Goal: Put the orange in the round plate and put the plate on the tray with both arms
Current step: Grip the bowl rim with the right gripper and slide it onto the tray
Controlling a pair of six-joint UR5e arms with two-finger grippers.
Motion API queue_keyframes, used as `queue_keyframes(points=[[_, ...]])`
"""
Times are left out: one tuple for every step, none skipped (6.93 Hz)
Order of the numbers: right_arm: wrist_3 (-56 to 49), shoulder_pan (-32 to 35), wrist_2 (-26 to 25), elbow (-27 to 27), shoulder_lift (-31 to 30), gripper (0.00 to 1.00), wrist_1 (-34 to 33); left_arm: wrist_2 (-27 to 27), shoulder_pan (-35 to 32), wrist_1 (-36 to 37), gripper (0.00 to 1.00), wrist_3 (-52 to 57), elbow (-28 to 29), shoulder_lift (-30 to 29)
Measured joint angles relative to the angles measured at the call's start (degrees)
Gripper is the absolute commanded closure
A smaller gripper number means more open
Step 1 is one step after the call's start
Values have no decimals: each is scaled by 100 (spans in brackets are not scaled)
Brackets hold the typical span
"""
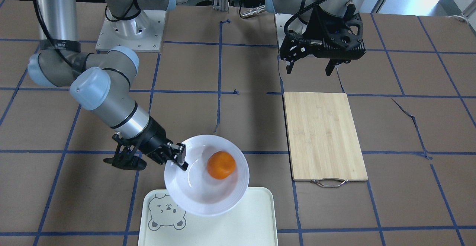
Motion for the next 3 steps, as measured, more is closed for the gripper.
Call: queue_keyframes(points=[[77,-90,0,-514,459,98,0,-4,0,-1,0,-2,-9,6],[224,-124,-2,-959,868,95,0,-5,0,2,0,-2,-14,11],[389,-132,1,-1309,1179,93,0,-6,0,3,0,-4,-17,13]])
